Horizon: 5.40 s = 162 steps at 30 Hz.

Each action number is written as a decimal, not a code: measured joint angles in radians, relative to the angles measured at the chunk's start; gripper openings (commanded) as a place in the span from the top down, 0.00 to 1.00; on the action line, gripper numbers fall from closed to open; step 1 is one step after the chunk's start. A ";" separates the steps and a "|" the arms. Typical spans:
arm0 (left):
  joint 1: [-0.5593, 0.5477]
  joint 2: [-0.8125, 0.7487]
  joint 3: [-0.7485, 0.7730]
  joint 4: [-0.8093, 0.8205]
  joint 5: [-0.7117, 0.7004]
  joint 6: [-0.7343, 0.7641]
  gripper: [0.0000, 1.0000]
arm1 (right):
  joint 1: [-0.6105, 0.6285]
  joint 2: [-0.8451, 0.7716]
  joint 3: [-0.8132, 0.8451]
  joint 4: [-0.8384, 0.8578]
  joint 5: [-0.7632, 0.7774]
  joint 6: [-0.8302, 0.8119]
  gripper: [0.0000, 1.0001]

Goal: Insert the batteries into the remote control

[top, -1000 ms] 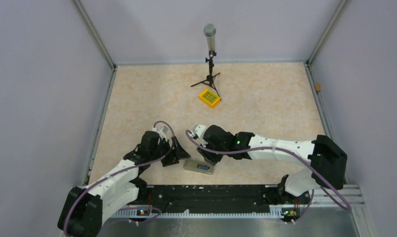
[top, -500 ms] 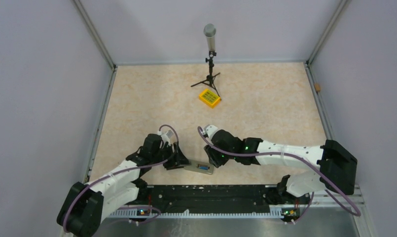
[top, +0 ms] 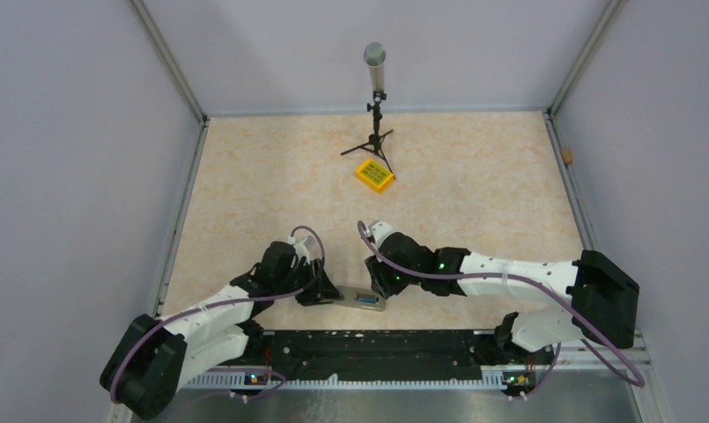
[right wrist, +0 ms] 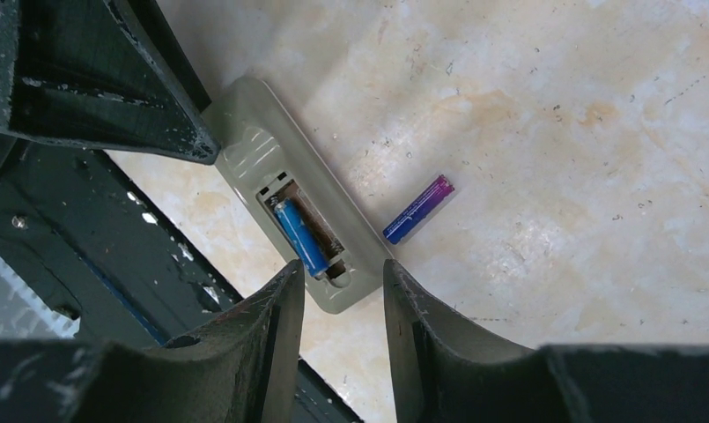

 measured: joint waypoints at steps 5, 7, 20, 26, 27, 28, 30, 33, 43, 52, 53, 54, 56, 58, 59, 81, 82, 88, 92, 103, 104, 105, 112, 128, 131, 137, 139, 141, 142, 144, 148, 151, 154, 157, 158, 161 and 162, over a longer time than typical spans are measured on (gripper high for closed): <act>-0.028 0.016 0.000 0.021 -0.005 -0.006 0.59 | 0.000 0.000 0.000 0.000 0.003 0.030 0.63; -0.042 0.019 0.000 0.022 -0.011 -0.010 0.56 | 0.000 0.000 0.000 -0.002 0.005 0.048 0.63; -0.068 -0.021 0.045 -0.050 -0.090 0.021 0.41 | 0.000 0.000 -0.011 -0.013 0.003 0.159 0.63; -0.068 0.040 0.074 -0.056 -0.099 0.047 0.53 | 0.000 0.000 -0.015 -0.021 0.004 0.180 0.63; -0.068 0.049 0.076 -0.053 -0.097 0.048 0.54 | 0.000 0.000 -0.017 -0.019 0.003 0.182 0.63; -0.068 0.057 0.077 -0.048 -0.096 0.050 0.54 | 0.000 0.000 -0.020 -0.018 0.003 0.185 0.63; -0.068 0.067 0.077 -0.040 -0.093 0.051 0.55 | 0.000 0.000 -0.026 -0.016 0.002 0.189 0.63; -0.068 0.071 0.077 -0.034 -0.088 0.051 0.57 | 0.000 0.000 -0.026 -0.017 -0.003 0.200 0.63; -0.071 0.070 0.058 -0.017 -0.070 0.045 0.63 | 0.000 0.013 -0.026 -0.013 -0.036 0.253 0.68; -0.078 0.056 0.043 -0.001 -0.071 0.027 0.64 | 0.000 0.042 -0.026 -0.006 -0.072 0.295 0.74; -0.078 0.054 0.042 -0.001 -0.071 0.026 0.64 | 0.000 0.043 -0.026 -0.005 -0.077 0.299 0.75; -0.078 0.051 0.041 -0.001 -0.071 0.024 0.65 | 0.000 0.045 -0.026 -0.005 -0.081 0.301 0.76; -0.079 0.046 0.037 0.001 -0.071 0.023 0.65 | 0.000 0.050 -0.026 -0.004 -0.085 0.307 0.78; -0.079 0.041 0.034 0.001 -0.071 0.019 0.65 | 0.000 0.058 -0.026 -0.005 -0.087 0.310 0.79; -0.079 0.039 0.032 0.002 -0.071 0.019 0.65 | 0.000 0.063 -0.026 -0.005 -0.088 0.313 0.79; -0.084 0.031 0.029 -0.001 -0.071 0.016 0.65 | 0.000 0.093 -0.026 -0.002 -0.091 0.327 0.85; -0.084 0.031 0.028 -0.001 -0.071 0.016 0.65 | 0.000 0.095 -0.026 0.000 -0.093 0.327 0.85; -0.085 0.031 0.028 -0.001 -0.070 0.015 0.65 | 0.000 0.119 -0.026 0.003 -0.108 0.327 0.86; -0.086 0.031 0.028 -0.002 -0.070 0.015 0.65 | 0.000 0.129 -0.026 0.015 -0.120 0.332 0.86; -0.089 0.031 0.029 -0.002 -0.070 0.015 0.65 | 0.000 0.134 -0.026 0.016 -0.128 0.331 0.82; -0.090 0.031 0.029 -0.002 -0.070 0.015 0.65 | 0.000 0.132 -0.026 0.012 -0.128 0.330 0.81; -0.090 0.031 0.029 -0.002 -0.070 0.015 0.65 | 0.000 0.130 -0.026 0.008 -0.126 0.330 0.80; -0.090 0.031 0.029 -0.002 -0.070 0.015 0.65 | 0.000 0.064 -0.025 -0.053 -0.069 0.324 0.71; -0.091 0.024 0.028 -0.007 -0.071 0.015 0.66 | -0.002 0.069 -0.016 -0.048 -0.027 0.323 0.73; -0.091 0.024 0.028 -0.008 -0.071 0.015 0.66 | -0.002 0.083 -0.016 -0.038 -0.030 0.323 0.74; -0.091 0.024 0.028 -0.008 -0.071 0.015 0.66 | -0.002 0.103 -0.016 -0.019 -0.035 0.326 0.77; -0.091 0.024 0.028 -0.008 -0.071 0.015 0.66 | -0.002 0.108 -0.016 -0.012 -0.037 0.326 0.78; -0.091 0.024 0.028 -0.008 -0.071 0.015 0.66 | -0.002 0.111 -0.016 -0.006 -0.040 0.327 0.79; -0.091 0.024 0.028 -0.008 -0.071 0.015 0.66 | -0.002 0.112 -0.016 -0.003 -0.042 0.327 0.79; -0.091 0.024 0.028 -0.008 -0.071 0.015 0.66 | -0.002 0.115 -0.016 -0.001 -0.046 0.327 0.81; -0.091 0.024 0.028 -0.008 -0.071 0.015 0.66 | -0.003 0.120 -0.016 0.002 -0.051 0.327 0.82; -0.091 0.024 0.028 -0.008 -0.071 0.015 0.66 | -0.006 0.121 -0.016 0.002 -0.055 0.326 0.83; -0.091 0.024 0.028 -0.007 -0.071 0.015 0.66 | -0.006 0.125 -0.016 0.002 -0.056 0.325 0.85; -0.091 0.024 0.028 -0.007 -0.071 0.015 0.66 | -0.006 0.135 -0.010 -0.002 -0.056 0.321 0.86; -0.091 0.024 0.028 -0.007 -0.071 0.015 0.66 | -0.006 0.136 -0.008 -0.004 -0.056 0.320 0.86; -0.091 0.020 0.029 -0.008 -0.071 0.015 0.66 | -0.006 0.146 0.002 -0.014 -0.057 0.311 0.87; -0.091 0.020 0.028 -0.009 -0.071 0.015 0.66 | -0.006 0.149 0.006 -0.018 -0.058 0.307 0.87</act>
